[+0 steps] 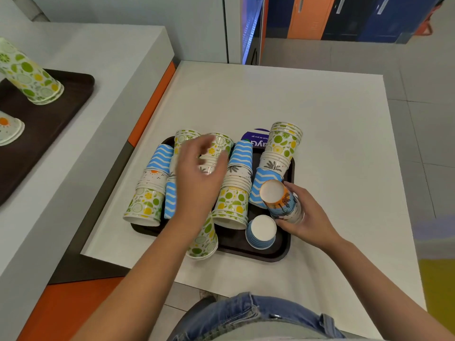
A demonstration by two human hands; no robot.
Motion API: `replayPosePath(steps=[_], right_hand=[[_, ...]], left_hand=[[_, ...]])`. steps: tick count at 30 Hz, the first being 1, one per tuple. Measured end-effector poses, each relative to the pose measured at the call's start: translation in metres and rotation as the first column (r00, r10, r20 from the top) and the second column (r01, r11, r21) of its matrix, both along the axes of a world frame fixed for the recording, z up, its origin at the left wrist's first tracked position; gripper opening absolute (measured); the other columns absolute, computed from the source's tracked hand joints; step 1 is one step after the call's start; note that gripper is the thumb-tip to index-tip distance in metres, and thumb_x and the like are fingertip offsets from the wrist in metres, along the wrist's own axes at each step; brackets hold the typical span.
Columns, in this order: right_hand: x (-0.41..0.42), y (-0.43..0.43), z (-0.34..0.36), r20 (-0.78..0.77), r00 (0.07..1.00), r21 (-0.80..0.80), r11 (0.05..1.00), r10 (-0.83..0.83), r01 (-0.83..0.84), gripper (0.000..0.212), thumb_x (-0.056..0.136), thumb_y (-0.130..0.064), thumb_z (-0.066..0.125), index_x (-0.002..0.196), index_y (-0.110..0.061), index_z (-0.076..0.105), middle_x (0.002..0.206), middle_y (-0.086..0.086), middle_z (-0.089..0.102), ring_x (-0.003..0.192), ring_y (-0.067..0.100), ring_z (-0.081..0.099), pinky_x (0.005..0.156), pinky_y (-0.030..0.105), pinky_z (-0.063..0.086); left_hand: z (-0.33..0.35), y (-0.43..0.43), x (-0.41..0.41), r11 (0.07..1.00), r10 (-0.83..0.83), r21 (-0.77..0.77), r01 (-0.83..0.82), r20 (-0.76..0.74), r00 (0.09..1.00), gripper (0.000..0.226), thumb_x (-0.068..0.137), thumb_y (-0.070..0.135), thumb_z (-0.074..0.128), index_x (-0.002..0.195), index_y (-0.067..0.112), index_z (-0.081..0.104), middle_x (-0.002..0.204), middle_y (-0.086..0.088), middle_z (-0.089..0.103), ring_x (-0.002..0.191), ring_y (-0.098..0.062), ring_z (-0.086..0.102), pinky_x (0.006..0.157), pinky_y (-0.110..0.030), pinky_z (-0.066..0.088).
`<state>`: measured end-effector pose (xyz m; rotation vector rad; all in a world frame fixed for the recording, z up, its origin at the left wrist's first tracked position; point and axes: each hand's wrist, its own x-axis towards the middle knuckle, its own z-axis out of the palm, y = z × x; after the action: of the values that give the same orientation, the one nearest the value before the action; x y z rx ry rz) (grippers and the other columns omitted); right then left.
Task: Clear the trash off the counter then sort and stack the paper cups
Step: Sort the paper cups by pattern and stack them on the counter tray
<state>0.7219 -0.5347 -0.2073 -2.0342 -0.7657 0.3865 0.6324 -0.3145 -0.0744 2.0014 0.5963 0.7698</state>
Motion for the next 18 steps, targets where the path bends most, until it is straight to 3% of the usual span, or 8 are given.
replayPosePath(steps=[2, 4, 6, 9, 12, 15, 18], right_hand=[[0.002, -0.001, 0.000, 0.035, 0.999, -0.008, 1.000, 0.009, -0.008, 0.088, 0.065, -0.029, 0.084, 0.140, -0.022, 0.039, 0.133, -0.011, 0.047, 0.120, -0.001, 0.046, 0.099, 0.009, 0.036], [0.002, -0.001, 0.000, 0.043, 0.999, 0.006, 1.000, 0.000, 0.000, 0.082, 0.067, -0.022, 0.085, 0.137, -0.021, 0.042, 0.131, -0.011, 0.050, 0.118, 0.000, 0.049, 0.098, 0.012, 0.039], [0.002, -0.001, 0.001, 0.043, 0.999, 0.029, 0.999, -0.025, 0.024, 0.076, 0.067, -0.018, 0.085, 0.133, -0.021, 0.046, 0.126, -0.011, 0.053, 0.115, -0.002, 0.051, 0.095, 0.014, 0.042], [0.000, -0.002, 0.003, 0.005, 0.995, 0.058, 0.994, -0.098, 0.097, 0.073, 0.065, -0.014, 0.085, 0.127, -0.024, 0.048, 0.121, -0.014, 0.054, 0.111, -0.008, 0.051, 0.091, 0.008, 0.040], [-0.001, -0.003, 0.004, -0.023, 0.990, 0.075, 0.988, -0.137, 0.138, 0.073, 0.065, -0.011, 0.085, 0.123, -0.030, 0.046, 0.118, -0.019, 0.053, 0.108, -0.011, 0.051, 0.088, 0.005, 0.040], [-0.001, -0.005, 0.007, -0.045, 0.989, 0.090, 0.986, -0.139, 0.143, 0.071, 0.065, -0.013, 0.083, 0.121, -0.034, 0.045, 0.117, -0.021, 0.053, 0.107, -0.010, 0.052, 0.086, 0.006, 0.041], [-0.002, -0.007, 0.008, -0.066, 0.986, 0.106, 0.982, -0.152, 0.159, 0.069, 0.063, -0.021, 0.080, 0.119, -0.039, 0.044, 0.118, -0.019, 0.054, 0.108, -0.009, 0.052, 0.087, 0.005, 0.040]], left_hand=[[-0.004, -0.012, 0.042, 0.983, -0.176, -0.099, 0.153, -0.303, 0.937, 0.031, 0.082, 0.025, 0.071, 0.110, 0.014, 0.062, 0.109, -0.003, 0.060, 0.094, -0.009, 0.054, 0.076, -0.019, 0.043], [-0.015, -0.022, 0.076, 0.938, -0.343, -0.241, 0.249, -0.548, 0.763, 0.048, 0.082, 0.031, 0.072, 0.122, 0.010, 0.056, 0.118, -0.006, 0.058, 0.101, -0.015, 0.055, 0.078, -0.023, 0.040], [-0.029, -0.029, 0.099, 0.907, -0.421, -0.323, 0.270, -0.678, 0.603, 0.072, 0.081, 0.033, 0.073, 0.137, 0.005, 0.038, 0.135, -0.010, 0.049, 0.118, -0.022, 0.051, 0.084, -0.028, 0.040], [-0.049, -0.034, 0.116, 0.913, -0.407, -0.321, 0.252, -0.758, 0.510, 0.107, 0.076, 0.036, 0.077, 0.149, 0.000, 0.007, 0.148, -0.014, 0.035, 0.132, -0.028, 0.040, 0.095, -0.032, 0.040], [-0.063, -0.040, 0.125, 0.920, -0.382, -0.279, 0.274, -0.791, 0.478, 0.122, 0.072, 0.038, 0.080, 0.149, 0.001, -0.007, 0.147, -0.017, 0.037, 0.132, -0.031, 0.041, 0.100, -0.036, 0.040], [-0.070, -0.047, 0.130, 0.926, -0.339, -0.218, 0.307, -0.840, 0.423, 0.119, 0.077, 0.035, 0.077, 0.149, 0.000, -0.012, 0.141, -0.020, 0.044, 0.125, -0.032, 0.049, 0.096, -0.037, 0.044], [-0.078, -0.051, 0.132, 0.934, -0.272, -0.128, 0.333, -0.859, 0.433, 0.101, 0.088, 0.020, 0.065, 0.148, -0.001, -0.014, 0.129, -0.021, 0.054, 0.112, -0.032, 0.058, 0.078, -0.034, 0.045]])
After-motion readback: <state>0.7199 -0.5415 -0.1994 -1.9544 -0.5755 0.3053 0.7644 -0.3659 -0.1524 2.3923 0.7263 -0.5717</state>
